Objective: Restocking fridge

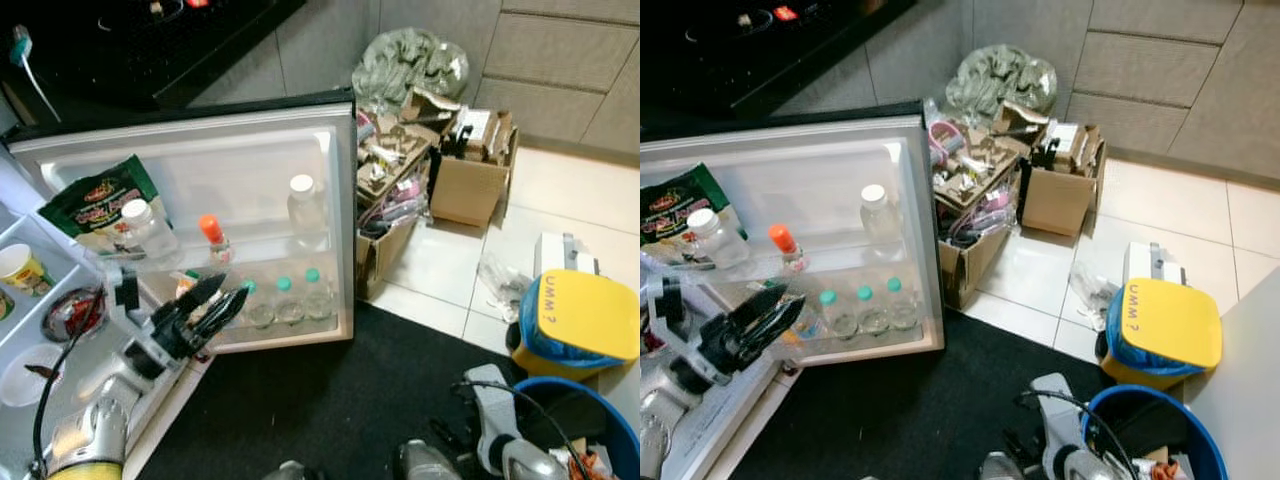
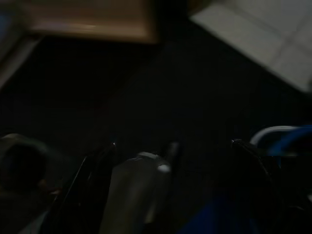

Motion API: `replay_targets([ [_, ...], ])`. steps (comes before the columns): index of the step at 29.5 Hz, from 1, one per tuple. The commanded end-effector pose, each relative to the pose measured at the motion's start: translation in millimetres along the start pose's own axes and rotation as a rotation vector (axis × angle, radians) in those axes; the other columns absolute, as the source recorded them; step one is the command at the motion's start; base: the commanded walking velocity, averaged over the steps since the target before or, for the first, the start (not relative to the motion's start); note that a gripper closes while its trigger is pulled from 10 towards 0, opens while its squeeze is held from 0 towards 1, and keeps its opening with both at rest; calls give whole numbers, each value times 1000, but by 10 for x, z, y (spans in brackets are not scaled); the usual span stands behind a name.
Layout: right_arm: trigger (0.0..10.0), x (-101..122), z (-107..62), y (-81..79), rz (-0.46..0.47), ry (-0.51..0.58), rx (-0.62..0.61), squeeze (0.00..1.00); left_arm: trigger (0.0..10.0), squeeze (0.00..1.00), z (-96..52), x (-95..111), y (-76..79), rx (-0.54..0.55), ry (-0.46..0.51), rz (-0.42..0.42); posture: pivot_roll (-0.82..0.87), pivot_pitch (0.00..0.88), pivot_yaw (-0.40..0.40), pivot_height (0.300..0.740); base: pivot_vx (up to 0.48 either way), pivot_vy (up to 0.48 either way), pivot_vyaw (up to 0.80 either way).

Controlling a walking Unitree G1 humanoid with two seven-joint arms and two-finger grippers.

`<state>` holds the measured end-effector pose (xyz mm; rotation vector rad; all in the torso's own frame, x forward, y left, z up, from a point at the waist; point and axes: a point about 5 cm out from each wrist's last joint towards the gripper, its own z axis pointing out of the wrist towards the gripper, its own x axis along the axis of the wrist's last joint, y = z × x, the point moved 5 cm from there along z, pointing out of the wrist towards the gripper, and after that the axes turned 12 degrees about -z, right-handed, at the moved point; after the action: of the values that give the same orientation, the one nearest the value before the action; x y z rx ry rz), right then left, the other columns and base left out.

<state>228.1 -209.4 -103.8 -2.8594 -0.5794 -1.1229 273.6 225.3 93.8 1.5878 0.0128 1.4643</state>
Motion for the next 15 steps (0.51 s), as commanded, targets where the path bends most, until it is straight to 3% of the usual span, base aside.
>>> replay_targets([
  [1, 10000, -54, -16, 1, -13, -5, -30, 0, 10000, 0, -66, -131, -88, 60, -4, -19, -43, 124, 60, 740, 0, 0, 0],
  [2, 10000, -87, -22, -9, -19, -19, -24, 0, 10000, 0, -127, -203, -199, 133, -1, -25, -38, 125, 60, 740, 0, 0, 0],
  [4, 10000, -87, -22, -9, -19, -19, -24, 0, 10000, 0, -127, -203, -199, 133, -1, -25, -38, 125, 60, 740, 0, 0, 0],
  [6, 10000, -134, -28, -32, -15, -41, -6, 0, 10000, 0, -218, -303, -346, 231, 0, -34, -38, 125, 60, 740, 0, 0, 0],
  [7, 10000, -191, -57, -16, 148, -33, 2, 0, 10000, 0, -580, -531, -798, 605, -9, -43, -32, 117, 59, 740, 0, 0, 0],
  [8, 10000, -191, -57, -16, 148, -33, 2, 0, 10000, 0, -580, -531, -798, 605, -9, -43, -32, 117, 59, 740, 0, 0, 0],
  [9, 10000, -187, -67, 4, 221, -12, -3, 0, 10000, 0, -746, -604, -929, 742, -9, -52, -30, 116, 57, 740, 0, 0, 0],
  [10, 10000, -187, -67, 4, 221, -12, -3, 0, 10000, 0, -746, -604, -929, 742, -9, -52, -30, 116, 57, 740, 0, 0, 0],
  [12, 10000, -261, -82, 11, 234, -46, -16, 0, 10000, 0, -1190, -691, -1124, 1026, 20, -76, -31, 118, 64, 740, 0, 0, 363],
  [13, 10000, -261, -82, 11, 234, -46, -16, 0, 10000, 0, -1190, -691, -1124, 1026, 20, -76, -31, 118, 64, 740, 0, 0, 725],
  [14, 10000, -313, -89, -3, 207, -75, -21, 0, 10000, 0, -1410, -772, -1157, 1134, 16, -97, -30, 107, 71, 740, 0, 0, 781],
  [15, 10000, -313, -89, -3, 207, -75, -21, 0, 10000, 0, -1410, -772, -1157, 1134, 16, -97, -30, 107, 71, 740, 0, 0, 781],
])
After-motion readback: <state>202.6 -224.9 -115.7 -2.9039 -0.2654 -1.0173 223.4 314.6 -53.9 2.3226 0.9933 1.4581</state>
